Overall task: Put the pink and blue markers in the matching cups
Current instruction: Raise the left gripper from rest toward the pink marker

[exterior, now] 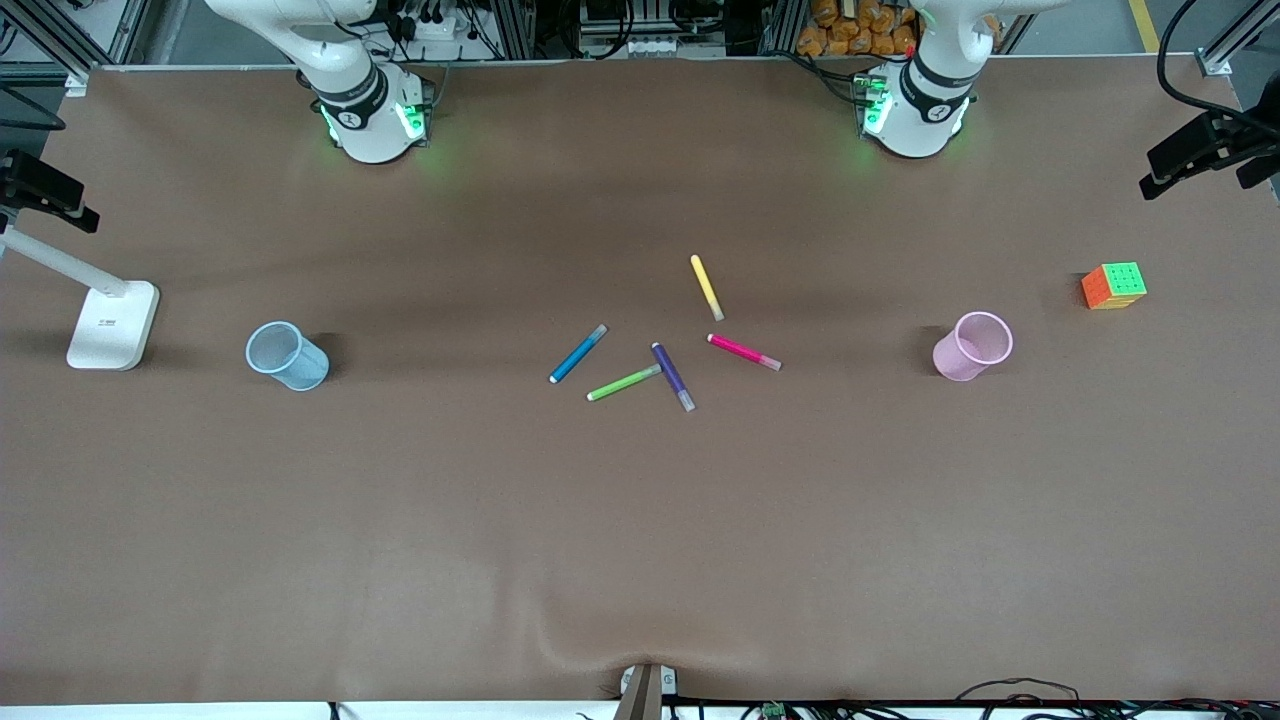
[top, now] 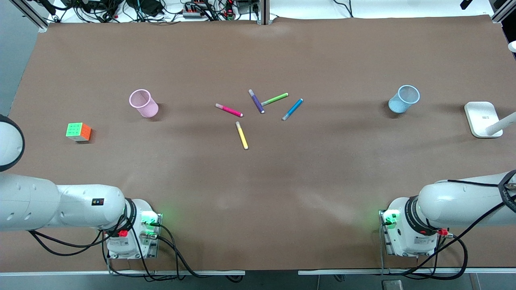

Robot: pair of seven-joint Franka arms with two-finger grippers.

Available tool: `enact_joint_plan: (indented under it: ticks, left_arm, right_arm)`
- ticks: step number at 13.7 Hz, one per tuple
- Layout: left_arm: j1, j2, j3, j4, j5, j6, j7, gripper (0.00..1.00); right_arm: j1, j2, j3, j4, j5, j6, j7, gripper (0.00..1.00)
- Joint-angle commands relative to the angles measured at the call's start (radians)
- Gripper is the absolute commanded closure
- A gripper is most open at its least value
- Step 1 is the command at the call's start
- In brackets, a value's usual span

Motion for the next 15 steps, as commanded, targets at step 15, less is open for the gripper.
enact_joint_plan:
  ticks: [15]
  left_arm:
    - [-0.008, 0.032, -0.023, -0.131, -0.092, 0.022, -0.164, 0.00]
  right_arm:
    - [-0.028, 0.041, 0.013, 0.017, -0.014, -0.007, -0.017, 0.00]
